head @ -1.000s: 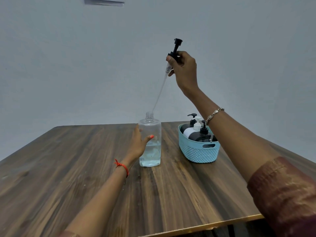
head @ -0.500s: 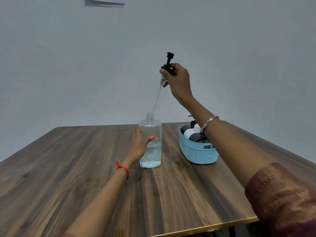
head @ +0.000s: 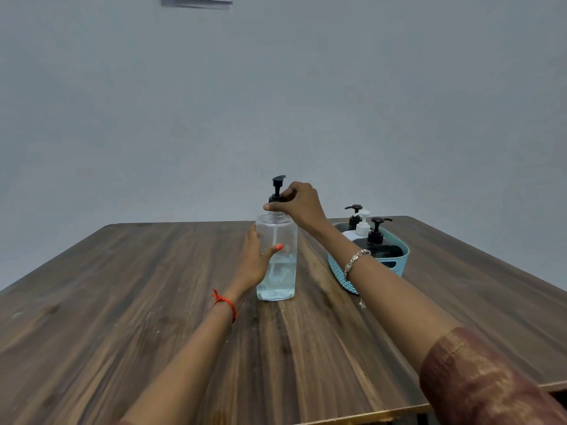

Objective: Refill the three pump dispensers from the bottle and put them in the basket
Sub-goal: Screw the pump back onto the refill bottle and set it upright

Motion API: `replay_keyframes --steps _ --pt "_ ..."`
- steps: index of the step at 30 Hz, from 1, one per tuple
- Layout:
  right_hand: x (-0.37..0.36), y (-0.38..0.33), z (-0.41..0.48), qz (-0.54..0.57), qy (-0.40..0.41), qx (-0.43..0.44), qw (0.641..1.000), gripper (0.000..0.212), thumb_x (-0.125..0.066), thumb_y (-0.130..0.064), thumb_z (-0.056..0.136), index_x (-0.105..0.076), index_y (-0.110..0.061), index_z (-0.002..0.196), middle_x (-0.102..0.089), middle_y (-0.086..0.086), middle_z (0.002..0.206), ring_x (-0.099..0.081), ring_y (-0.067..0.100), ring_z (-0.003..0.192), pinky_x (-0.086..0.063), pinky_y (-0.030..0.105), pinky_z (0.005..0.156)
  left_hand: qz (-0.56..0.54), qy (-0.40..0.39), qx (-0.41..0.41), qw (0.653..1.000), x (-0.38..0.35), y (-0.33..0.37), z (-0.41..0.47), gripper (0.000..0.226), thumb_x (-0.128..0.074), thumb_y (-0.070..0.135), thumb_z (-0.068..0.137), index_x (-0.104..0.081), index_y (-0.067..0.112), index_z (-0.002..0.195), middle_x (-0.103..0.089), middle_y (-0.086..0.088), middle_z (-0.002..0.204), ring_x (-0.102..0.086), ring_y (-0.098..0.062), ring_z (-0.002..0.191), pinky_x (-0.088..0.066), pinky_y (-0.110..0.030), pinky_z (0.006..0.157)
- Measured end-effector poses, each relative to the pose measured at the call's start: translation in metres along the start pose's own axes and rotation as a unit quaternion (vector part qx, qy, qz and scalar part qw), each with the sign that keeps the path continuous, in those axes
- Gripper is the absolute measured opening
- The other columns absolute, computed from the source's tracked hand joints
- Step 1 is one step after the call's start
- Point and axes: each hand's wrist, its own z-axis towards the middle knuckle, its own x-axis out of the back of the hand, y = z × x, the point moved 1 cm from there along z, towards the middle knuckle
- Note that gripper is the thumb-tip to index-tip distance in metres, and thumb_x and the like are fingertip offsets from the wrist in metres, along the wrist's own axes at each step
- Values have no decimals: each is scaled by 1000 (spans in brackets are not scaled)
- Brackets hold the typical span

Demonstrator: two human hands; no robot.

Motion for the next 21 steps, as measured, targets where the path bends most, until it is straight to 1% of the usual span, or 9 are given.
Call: replay_keyframes --steps 3,8,11,12,14,15,18,20,21 --pt "-6 1 -4 9 26 12 1000 40 -84 -18 65 -45 -12 62 -51 -3 61 -48 4 55 -37 7 48 9 4 1 1000 -1 -1 1 65 -59 28 89 -24 12 141 -39 -10 139 -41 -24 127 -36 -28 94" --pt "-8 3 -10 81 46 11 996 40 -82 -18 69 -43 -12 65 -56 -2 61 -59 1 57 -40 8 53 12 6 -2 1000 0 1 -1 64 -59 27 89 -25 11 141 -39 -11 139 -40 -24 127 -35 -28 94" --pt "-5 11 -12 88 69 10 994 35 -76 -19 76 -47 -11 57 -51 2 55 -50 10 52 -39 19 57 6 2 0 1000 1 0 0 63 -59 26 89 -25 11 140 -39 -11 137 -41 -24 125 -35 -27 93" --pt "-3 13 -14 95 76 6 993 31 -75 -17 77 -51 -11 58 -53 4 55 -50 14 54 -42 24 59 6 2 0 1000 1 0 0 62 -59 25 89 -25 11 139 -40 -11 136 -42 -24 124 -36 -27 92" --pt "2 18 -16 134 83 -8 987 17 -73 -10 78 -59 -6 69 -61 9 60 -58 19 60 -51 35 67 6 3 -3 1000 0 0 0 61 -60 25 89 -26 12 138 -41 -11 135 -44 -23 122 -36 -28 91" --pt "4 19 -16 154 82 -17 984 12 -72 -7 78 -61 -2 77 -62 10 63 -61 18 61 -54 37 70 4 3 -3 1000 0 -1 0 61 -60 25 89 -27 12 138 -42 -11 134 -44 -21 120 -37 -28 90" --pt "6 16 -12 176 43 -43 983 20 -66 -2 81 -63 1 100 -62 8 72 -60 17 72 -53 37 77 -2 2 -4 1000 0 0 -1 61 -59 24 89 -26 13 139 -41 -11 134 -43 -19 117 -36 -28 90" --pt "4 10 -9 166 -5 -50 985 28 -62 1 82 -63 1 110 -65 6 87 -60 17 85 -51 32 81 -1 2 -10 1000 0 1 -1 61 -59 24 89 -26 13 139 -41 -11 133 -43 -19 117 -36 -28 91" --pt "2 9 -8 159 -19 -47 986 31 -62 3 81 -62 2 112 -66 7 94 -62 16 87 -50 27 82 -1 2 -13 1000 0 1 -1 60 -59 24 89 -26 13 138 -42 -11 133 -42 -17 115 -36 -28 91"
